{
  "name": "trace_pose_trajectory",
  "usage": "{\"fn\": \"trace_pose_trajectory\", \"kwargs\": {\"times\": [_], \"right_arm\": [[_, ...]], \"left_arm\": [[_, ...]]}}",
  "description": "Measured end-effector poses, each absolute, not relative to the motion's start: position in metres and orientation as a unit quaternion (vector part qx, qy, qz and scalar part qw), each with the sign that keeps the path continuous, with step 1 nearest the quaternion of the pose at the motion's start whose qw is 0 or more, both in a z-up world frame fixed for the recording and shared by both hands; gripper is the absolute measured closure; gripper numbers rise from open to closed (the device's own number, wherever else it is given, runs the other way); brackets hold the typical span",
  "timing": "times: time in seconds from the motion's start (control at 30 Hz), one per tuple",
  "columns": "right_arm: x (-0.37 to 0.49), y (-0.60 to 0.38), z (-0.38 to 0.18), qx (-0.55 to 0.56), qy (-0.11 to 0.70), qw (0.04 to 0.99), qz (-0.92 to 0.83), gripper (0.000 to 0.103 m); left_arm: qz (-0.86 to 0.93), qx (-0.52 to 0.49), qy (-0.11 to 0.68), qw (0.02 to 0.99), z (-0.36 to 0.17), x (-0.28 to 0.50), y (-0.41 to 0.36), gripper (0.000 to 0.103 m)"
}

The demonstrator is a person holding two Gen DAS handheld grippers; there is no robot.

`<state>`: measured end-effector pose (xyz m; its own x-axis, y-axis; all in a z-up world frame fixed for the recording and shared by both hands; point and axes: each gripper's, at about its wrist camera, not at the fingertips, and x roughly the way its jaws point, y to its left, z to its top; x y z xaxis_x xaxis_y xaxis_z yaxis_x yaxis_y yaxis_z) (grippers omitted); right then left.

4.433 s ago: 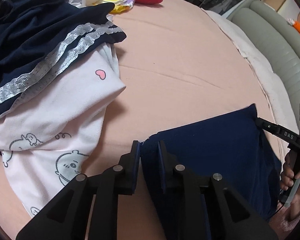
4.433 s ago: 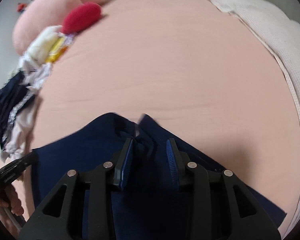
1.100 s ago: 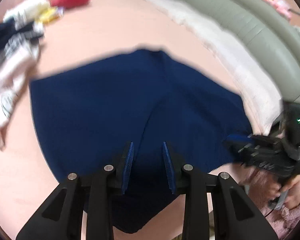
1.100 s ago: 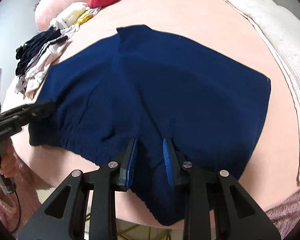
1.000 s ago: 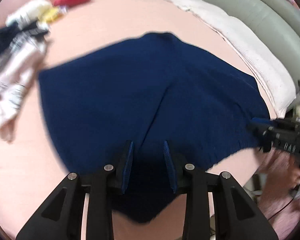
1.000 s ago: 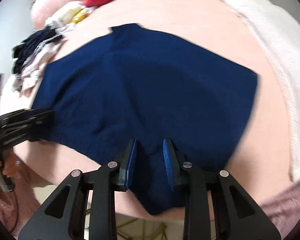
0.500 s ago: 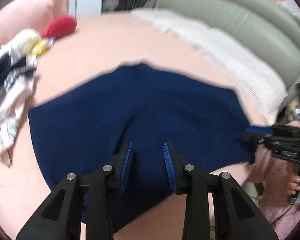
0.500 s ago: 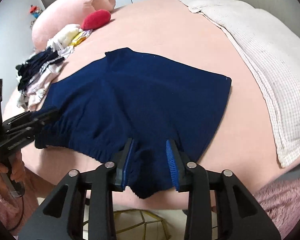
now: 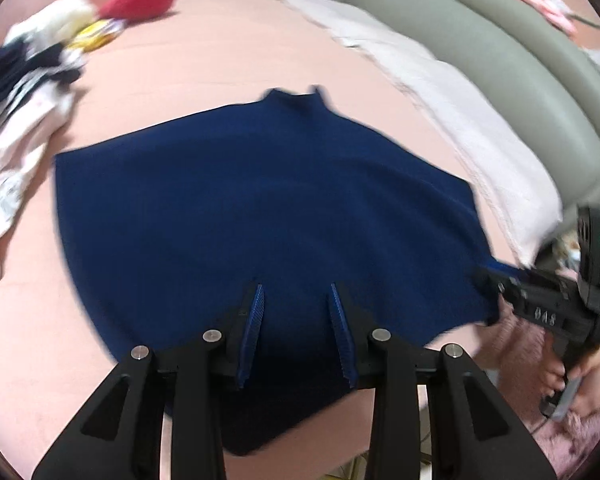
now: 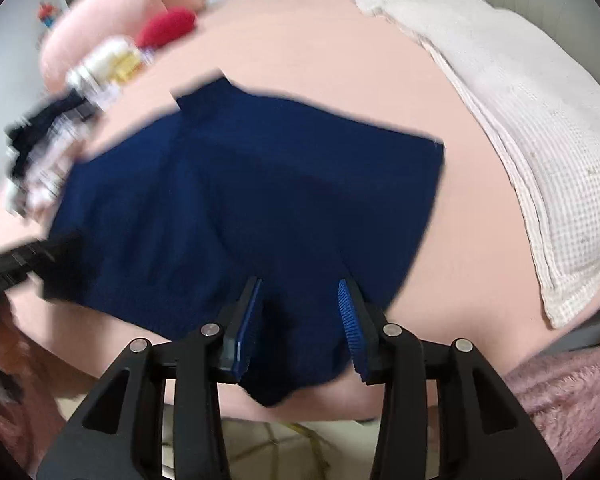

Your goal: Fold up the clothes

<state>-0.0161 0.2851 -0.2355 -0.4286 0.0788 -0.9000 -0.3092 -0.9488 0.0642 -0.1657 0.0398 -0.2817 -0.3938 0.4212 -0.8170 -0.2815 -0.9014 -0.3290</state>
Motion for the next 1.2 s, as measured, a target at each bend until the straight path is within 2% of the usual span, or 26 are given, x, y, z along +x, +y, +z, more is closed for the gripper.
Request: {"fn": "trace_pose_trajectory", "kwargs": {"times": [0.07, 0.13, 0.27, 0.3, 0.43, 0.6, 0.7, 0.93, 1.1, 1.2], "right_arm": [[-0.013, 0.291, -0.234, -0.517, 0.129, 0.116, 0.838, 0.063], [-0.012, 0.299, -0.226, -0.508, 0.120, 0.053, 0.851, 0.063], [-0.014, 0.301, -0.239, -0.541, 0.087, 0.066, 0.834, 0.062], [-0.016, 0.299, -0.245, -0.550, 0.069, 0.073, 0.829, 0.055], [-0.016, 0.305, -0.236, -0.540, 0.085, 0.082, 0.833, 0.055], [-0.008, 0.316, -0.238, -0.540, 0.138, 0.081, 0.826, 0.053], [-0.006, 0.312, -0.243, -0.551, 0.109, 0.075, 0.824, 0.052], [-0.015, 0.312, -0.235, -0.521, 0.109, 0.081, 0.843, 0.052], [-0.038, 0.327, -0.230, -0.524, 0.140, 0.071, 0.837, 0.052], [-0.060, 0.346, -0.229, -0.537, 0.150, 0.083, 0.826, 0.052]], "left_arm": [[0.834, -0.514, -0.078, 0.188, -0.284, -0.171, 0.028, 0.067], [0.838, -0.515, -0.076, 0.163, -0.284, -0.173, 0.017, 0.067], [0.827, -0.540, -0.072, 0.141, -0.291, -0.179, 0.000, 0.067], [0.825, -0.546, -0.060, 0.135, -0.291, -0.177, -0.001, 0.068], [0.827, -0.546, -0.046, 0.122, -0.283, -0.166, -0.011, 0.067], [0.817, -0.565, -0.032, 0.109, -0.287, -0.145, -0.018, 0.064], [0.822, -0.563, -0.008, 0.084, -0.285, -0.142, -0.020, 0.057], [0.820, -0.561, -0.073, 0.087, -0.288, -0.152, -0.038, 0.058], [0.805, -0.562, -0.168, 0.090, -0.290, -0.183, -0.068, 0.058], [0.803, -0.558, -0.192, 0.083, -0.287, -0.204, -0.089, 0.058]]}}
